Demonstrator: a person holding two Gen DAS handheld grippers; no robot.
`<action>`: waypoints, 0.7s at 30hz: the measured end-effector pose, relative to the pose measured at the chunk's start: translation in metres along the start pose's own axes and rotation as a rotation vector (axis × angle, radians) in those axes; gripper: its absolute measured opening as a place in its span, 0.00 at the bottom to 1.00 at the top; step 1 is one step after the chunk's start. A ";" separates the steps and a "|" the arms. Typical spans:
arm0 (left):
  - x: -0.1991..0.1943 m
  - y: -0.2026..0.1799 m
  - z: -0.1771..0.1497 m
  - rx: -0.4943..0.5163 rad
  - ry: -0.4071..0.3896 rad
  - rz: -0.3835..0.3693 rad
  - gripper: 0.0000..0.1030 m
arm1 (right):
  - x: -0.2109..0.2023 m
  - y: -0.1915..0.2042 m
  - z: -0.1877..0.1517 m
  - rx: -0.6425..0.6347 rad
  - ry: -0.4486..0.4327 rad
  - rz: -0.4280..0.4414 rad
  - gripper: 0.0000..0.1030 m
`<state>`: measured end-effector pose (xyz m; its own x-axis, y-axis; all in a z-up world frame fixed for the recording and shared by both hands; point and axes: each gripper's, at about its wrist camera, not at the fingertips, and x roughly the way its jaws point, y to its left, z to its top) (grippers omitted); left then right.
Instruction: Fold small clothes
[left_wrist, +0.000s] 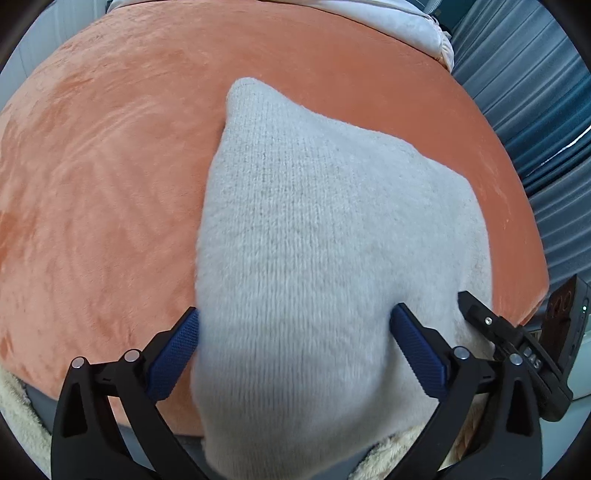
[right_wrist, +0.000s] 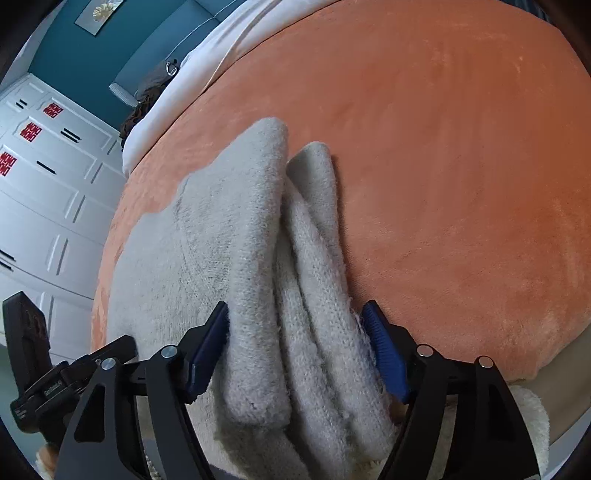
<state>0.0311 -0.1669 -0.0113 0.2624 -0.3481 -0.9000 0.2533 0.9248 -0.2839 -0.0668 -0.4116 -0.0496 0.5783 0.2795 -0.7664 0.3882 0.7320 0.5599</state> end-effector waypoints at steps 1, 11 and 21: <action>0.005 -0.001 0.002 -0.001 0.001 0.000 0.96 | 0.003 -0.002 0.002 0.010 0.010 0.017 0.78; 0.025 -0.009 -0.003 0.001 -0.025 -0.018 0.96 | 0.015 -0.012 0.008 -0.012 0.023 0.118 0.86; 0.033 -0.012 0.005 -0.010 -0.010 -0.034 0.96 | 0.034 0.014 0.015 -0.059 0.028 0.160 0.82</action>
<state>0.0415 -0.1904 -0.0357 0.2635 -0.3812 -0.8861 0.2527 0.9138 -0.3180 -0.0307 -0.4009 -0.0627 0.6089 0.4122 -0.6777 0.2492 0.7117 0.6568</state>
